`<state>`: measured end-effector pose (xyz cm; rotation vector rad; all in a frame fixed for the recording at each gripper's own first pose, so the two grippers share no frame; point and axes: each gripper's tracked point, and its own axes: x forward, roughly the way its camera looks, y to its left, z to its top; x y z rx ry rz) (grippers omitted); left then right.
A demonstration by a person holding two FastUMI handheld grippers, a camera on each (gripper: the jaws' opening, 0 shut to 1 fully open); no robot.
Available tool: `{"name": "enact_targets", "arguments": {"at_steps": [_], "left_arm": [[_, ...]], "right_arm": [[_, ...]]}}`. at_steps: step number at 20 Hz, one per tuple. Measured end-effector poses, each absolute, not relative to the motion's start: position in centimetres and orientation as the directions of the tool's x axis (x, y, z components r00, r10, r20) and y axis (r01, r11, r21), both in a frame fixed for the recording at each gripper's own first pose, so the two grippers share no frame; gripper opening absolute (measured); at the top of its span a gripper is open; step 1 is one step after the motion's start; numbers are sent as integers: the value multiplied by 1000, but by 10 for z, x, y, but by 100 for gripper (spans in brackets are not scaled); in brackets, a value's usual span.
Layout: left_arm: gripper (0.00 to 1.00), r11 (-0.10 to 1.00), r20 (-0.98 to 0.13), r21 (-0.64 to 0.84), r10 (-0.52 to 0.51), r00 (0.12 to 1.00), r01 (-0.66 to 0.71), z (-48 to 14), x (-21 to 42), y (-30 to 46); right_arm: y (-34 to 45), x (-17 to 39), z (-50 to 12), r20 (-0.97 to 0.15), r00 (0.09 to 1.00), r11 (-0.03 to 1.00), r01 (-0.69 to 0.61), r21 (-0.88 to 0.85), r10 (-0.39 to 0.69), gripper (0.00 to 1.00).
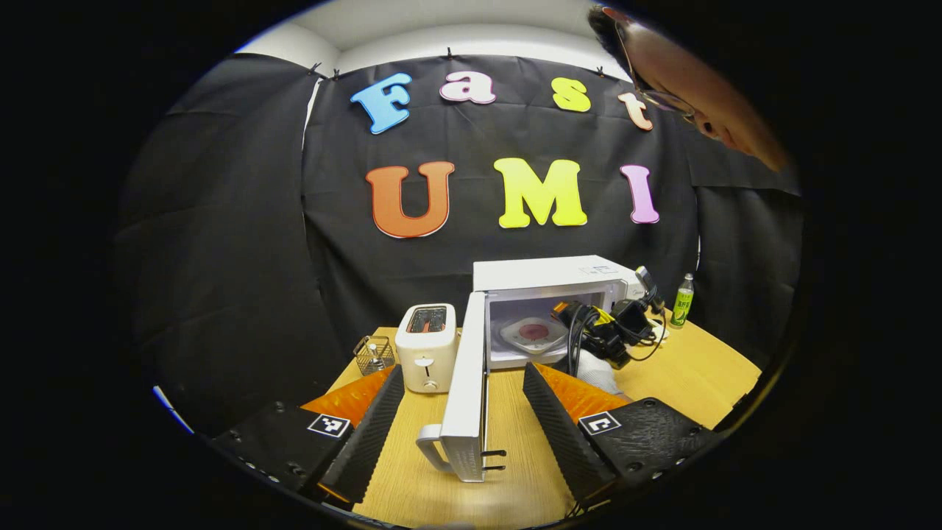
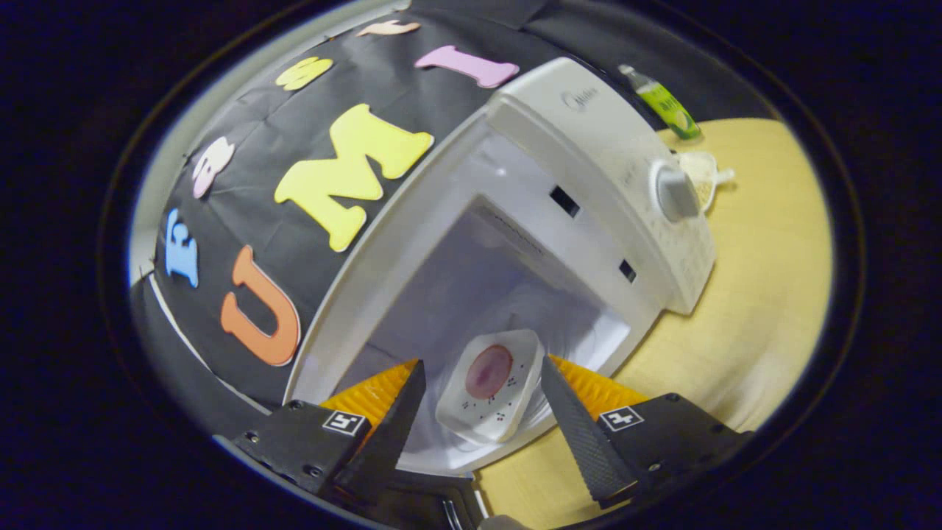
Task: Open the microwave oven with the left hand, put the food in, and close the microwave oven.
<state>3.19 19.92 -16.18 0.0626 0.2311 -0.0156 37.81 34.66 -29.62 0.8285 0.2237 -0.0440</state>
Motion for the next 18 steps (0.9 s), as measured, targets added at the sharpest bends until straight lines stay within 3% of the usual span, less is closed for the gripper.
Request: {"name": "enact_targets", "arguments": {"at_steps": [1, 2, 4, 5, 7, 8, 9, 10, 11, 12, 13, 14, 16, 17, 18], "left_arm": [[97, 998, -229, 67, -3, 973, 19, -159, 32, 201], [96, 997, -225, 74, 3, 974, 14, -157, 34, 201], [97, 998, -213, 69, 15, 977, 0, -148, 37, 204], [97, 998, -205, 59, 15, 979, -3, -144, 38, 205], [97, 999, -197, 53, 19, 980, -9, -139, 39, 207], [96, 998, -198, 56, 24, 980, -14, -139, 38, 210], [97, 998, -200, 63, 38, 979, -26, -140, 37, 215], [97, 997, -209, 67, 48, 977, -35, -143, 37, 219], [96, 996, -212, 72, 56, 976, -42, -145, 39, 222], [89, 996, -213, 73, 57, 975, -42, -146, 41, 224], [89, 996, -212, 71, 62, 975, -48, -147, 41, 228], [96, 996, -211, 67, 65, 975, -52, -147, 42, 231], [95, 997, -200, 50, 72, 977, -63, -146, 47, 235], [93, 997, -197, 40, 71, 978, -64, -147, 46, 237], [92, 998, -189, 28, 68, 980, -64, -146, 49, 239]], "right_arm": [[343, 371, -288, -213, 975, 717, 109, 688, 57, 100], [336, 364, -280, -220, 973, 757, 96, 647, 66, 90], [315, 351, -260, -225, 973, 831, 77, 550, 59, 89], [309, 346, -249, -217, 974, 854, 53, 517, 71, 100], [291, 334, -230, -217, 972, 907, 12, 421, 88, 100], [283, 326, -220, -222, 970, 931, -14, 365, 102, 90], [275, 317, -212, -232, 967, 946, -28, 323, 108, 100], [268, 308, -205, -239, 964, 955, -43, 293, 116, 91], [261, 297, -197, -247, 961, 962, -57, 267, 126, 91], [253, 287, -189, -257, 957, 969, -71, 238, 134, 100], [243, 279, -182, -258, 956, 976, -86, 198, 137, 91], [233, 270, -172, -256, 957, 983, -102, 153, 139, 90], [219, 248, -153, -258, 954, 987, -128, 98, 149, 91], [213, 236, -142, -252, 955, 987, -140, 79, 156, 100], [204, 226, -129, -238, 959, 988, -144, 52, 152, 100]]}}
